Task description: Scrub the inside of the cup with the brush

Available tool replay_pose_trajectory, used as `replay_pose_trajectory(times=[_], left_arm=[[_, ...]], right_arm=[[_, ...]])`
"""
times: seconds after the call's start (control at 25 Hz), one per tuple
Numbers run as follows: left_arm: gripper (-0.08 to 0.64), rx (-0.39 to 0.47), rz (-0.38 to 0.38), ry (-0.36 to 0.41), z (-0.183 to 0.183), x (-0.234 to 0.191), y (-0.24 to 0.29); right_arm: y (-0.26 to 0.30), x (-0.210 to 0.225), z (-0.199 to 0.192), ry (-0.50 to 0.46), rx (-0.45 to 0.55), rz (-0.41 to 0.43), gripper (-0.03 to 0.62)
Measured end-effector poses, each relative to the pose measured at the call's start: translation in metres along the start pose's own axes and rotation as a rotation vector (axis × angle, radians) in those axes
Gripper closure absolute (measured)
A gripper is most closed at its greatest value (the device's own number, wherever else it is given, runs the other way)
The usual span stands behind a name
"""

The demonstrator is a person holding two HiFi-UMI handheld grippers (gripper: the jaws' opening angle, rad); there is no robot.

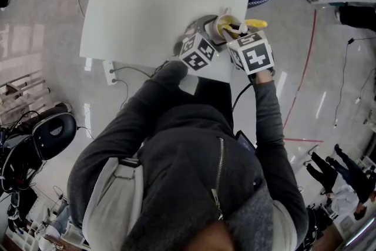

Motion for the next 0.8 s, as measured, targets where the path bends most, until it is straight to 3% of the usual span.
replay_pose_trajectory(times=[0.36,0.8], left_arm=[[0.15,-0.001,-0.001,0.001,-0.002,0.0,0.0],[0.146,0.001,0.002,0.007,-0.001,0.005,-0.001]], right_arm=[[-0.001,0.004,-0.002,0.098,0.071,0.044,0.502],[-0.021,0.002,0.002,0.11,0.149,0.037,0.502]])
Point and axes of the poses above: the fingertips, and each gripper's own axes: y forward along the fingers, x to its right, z out of its top, the point moved 1 cm from there along -y, backward along the fingers, and after that the axes turned 8 degrees about z, right-handed, at the moved point
